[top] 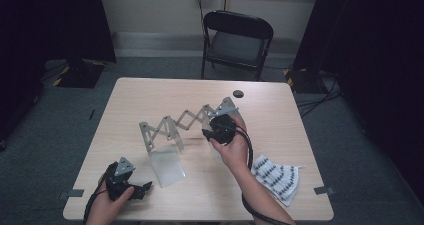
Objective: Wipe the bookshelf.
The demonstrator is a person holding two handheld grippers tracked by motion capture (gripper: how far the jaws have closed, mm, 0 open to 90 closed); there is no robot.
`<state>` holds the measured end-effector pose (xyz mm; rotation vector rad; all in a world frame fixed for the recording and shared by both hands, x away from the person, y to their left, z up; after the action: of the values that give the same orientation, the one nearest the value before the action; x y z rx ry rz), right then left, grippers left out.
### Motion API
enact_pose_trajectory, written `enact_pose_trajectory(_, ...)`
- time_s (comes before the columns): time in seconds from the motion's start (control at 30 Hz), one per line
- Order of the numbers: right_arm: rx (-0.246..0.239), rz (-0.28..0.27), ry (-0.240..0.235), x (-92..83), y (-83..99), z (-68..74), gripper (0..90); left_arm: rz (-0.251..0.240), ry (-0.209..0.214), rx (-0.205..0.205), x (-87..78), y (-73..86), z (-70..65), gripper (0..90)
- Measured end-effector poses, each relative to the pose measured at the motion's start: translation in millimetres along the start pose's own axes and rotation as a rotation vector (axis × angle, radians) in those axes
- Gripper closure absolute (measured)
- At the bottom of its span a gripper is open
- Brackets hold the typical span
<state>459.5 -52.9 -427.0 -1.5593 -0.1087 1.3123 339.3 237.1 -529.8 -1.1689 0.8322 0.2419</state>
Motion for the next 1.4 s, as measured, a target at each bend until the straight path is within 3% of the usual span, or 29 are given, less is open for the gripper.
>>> enact_pose_trajectory(0.4, 0.042, -0.01, 0.02, 7.2, 2.1, -8.5, 81.9, 0.0, -0.001, 0.002, 0.1, -0.1, 0.2, 0.0)
enact_pose_trajectory(0.6, 0.044, -0.007, 0.066, 4.6, 4.1, -13.0, 89.7, -0.001, -0.001, 0.002, 0.0, -0.1, 0.1, 0.0)
enact_pose_trajectory(0.87, 0.033, -0.02, 0.073, 1.9, 4.2, -12.7, 90.0, 0.0, 0.002, 0.001, 0.2, -0.2, 0.1, 0.0)
enact_pose_trajectory(1.4, 0.08, -0.074, 0.05, -3.7, 1.9, -14.2, 90.0, 0.0, 0.002, 0.002, 0.2, -0.2, 0.1, 0.0)
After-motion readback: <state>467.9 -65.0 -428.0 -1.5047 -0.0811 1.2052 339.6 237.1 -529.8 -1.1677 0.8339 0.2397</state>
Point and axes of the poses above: each handheld gripper's, and its own axes: x roughly forward along the jaws, y roughly out of its underside, z roughly to its left, the point moved 4 cm from there along x, roughly forward along the jaws, and after that the axes turned 12 degrees about -y, right-handed, at the moved point
